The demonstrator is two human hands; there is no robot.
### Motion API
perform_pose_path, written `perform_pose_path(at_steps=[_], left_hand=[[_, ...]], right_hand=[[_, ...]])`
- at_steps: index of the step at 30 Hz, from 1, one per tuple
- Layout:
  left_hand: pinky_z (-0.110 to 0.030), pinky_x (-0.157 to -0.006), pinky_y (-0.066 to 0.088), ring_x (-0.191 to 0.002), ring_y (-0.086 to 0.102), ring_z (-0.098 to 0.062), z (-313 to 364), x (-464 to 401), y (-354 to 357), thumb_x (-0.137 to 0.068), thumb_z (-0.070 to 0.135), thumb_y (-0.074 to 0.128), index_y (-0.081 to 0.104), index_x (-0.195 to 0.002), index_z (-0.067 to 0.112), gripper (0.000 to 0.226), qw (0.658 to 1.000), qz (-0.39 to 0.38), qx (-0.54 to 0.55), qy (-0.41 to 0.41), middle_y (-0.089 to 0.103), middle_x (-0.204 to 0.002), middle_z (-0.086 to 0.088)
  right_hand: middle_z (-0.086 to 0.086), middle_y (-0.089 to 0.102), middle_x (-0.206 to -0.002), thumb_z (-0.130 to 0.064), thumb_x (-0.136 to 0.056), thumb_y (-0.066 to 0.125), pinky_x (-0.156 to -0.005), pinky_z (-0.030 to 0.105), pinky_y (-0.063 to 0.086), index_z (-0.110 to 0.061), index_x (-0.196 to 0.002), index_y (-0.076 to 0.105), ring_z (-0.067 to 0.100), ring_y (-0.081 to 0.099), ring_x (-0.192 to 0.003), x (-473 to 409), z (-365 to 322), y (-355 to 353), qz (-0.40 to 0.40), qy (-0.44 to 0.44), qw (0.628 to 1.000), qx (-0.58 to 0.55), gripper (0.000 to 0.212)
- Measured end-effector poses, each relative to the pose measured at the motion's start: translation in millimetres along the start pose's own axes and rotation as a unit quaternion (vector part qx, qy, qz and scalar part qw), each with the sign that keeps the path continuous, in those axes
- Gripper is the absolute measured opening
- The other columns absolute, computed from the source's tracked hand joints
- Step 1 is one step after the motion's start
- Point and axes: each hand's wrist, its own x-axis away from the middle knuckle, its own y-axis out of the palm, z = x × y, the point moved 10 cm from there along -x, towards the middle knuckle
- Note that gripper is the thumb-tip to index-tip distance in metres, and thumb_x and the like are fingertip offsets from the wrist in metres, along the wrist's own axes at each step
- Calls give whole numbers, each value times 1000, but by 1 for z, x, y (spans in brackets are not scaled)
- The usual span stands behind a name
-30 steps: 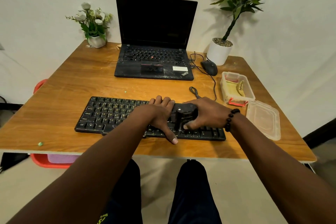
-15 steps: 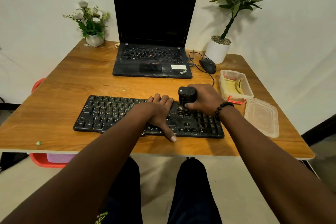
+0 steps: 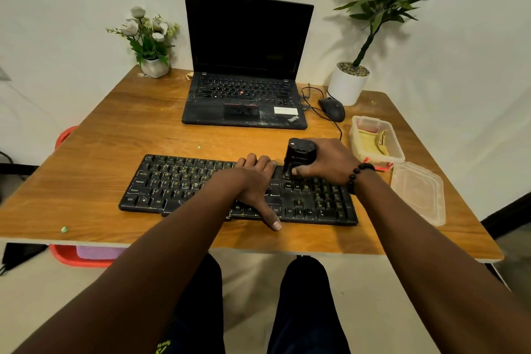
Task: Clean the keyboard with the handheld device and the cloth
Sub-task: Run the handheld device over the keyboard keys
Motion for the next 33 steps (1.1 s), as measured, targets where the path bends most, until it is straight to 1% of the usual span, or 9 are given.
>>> perform_pose_path(at_steps=[3, 6, 14, 18, 21, 23, 27, 31, 33], left_hand=[[-55, -121, 15, -146, 4, -33, 0, -1, -1, -55, 81, 76, -4, -159, 18, 146, 1000, 2, -3, 2, -1, -162, -2], [-56, -121, 14, -147, 2, -34, -1, -3, 0, -54, 82, 76, -5, -159, 17, 147, 1000, 1, -3, 2, -3, -163, -1], [-57, -122, 9, -149, -5, -36, -2, -5, 3, -54, 84, 74, -9, -158, 17, 150, 1000, -11, -8, 2, -11, -165, -1], [-57, -122, 9, -149, -4, -36, -1, -4, 2, -55, 83, 75, -10, -158, 16, 149, 1000, -13, -7, 3, -10, -165, -1], [-57, -121, 12, -148, 0, -35, -2, -5, 3, -53, 84, 74, -7, -158, 17, 149, 1000, -7, -8, 5, -5, -164, 0], [-58, -121, 13, -148, 0, -35, -2, -5, 4, -52, 85, 74, -7, -158, 18, 149, 1000, -9, -6, 7, -5, -164, 0], [-54, -121, 11, -147, 2, -34, 1, -3, 2, -55, 84, 74, -5, -159, 16, 147, 1000, -3, -8, 11, -3, -163, 0], [-52, -120, 11, -147, 4, -33, 1, -2, 0, -56, 84, 73, -5, -159, 15, 147, 1000, 3, -11, 13, -2, -163, -1], [-52, -120, 11, -147, 4, -34, 2, -1, 0, -56, 84, 72, -5, -159, 14, 146, 1000, 3, -14, 15, -1, -163, -2]], right_hand=[[2, 65, -101, -24, -73, 79, -75, 26, 41, -14, -103, 63, 20, 59, -98, -7, 9, -12, 49, 12, 994, 99, 35], [-6, 63, -96, -28, -72, 80, -72, 23, 41, -20, -105, 64, 13, 58, -92, 0, 20, -23, 62, 32, 998, 5, 37], [-11, 67, -93, -31, -72, 80, -72, 21, 51, -21, -106, 64, 3, 62, -87, 44, 4, 9, -146, -29, 988, -43, 38], [-6, 68, -98, -21, -75, 79, -70, 16, 46, -20, -106, 64, 9, 62, -91, 45, 3, -12, 7, -8, 995, -96, 35], [-9, 69, -95, -26, -73, 80, -73, 25, 54, -23, -103, 65, 7, 64, -89, 53, -4, 12, -97, -20, 992, -75, 34], [-13, 68, -96, -31, -73, 80, -74, 19, 52, -27, -108, 64, 1, 63, -90, 61, -7, 15, -131, -22, 987, -93, 39], [-12, 66, -95, -25, -72, 80, -71, 15, 47, -24, -106, 64, 4, 61, -89, 73, -3, 0, 14, 16, 995, -97, 37], [-21, 61, -93, -26, -71, 80, -68, 5, 44, -30, -108, 61, -4, 57, -85, 98, -9, 14, 24, 34, 994, -103, 41], [-20, 62, -93, -29, -72, 80, -67, 8, 45, -31, -109, 60, -6, 57, -86, 112, 5, 15, 43, 86, 983, -155, 42]])
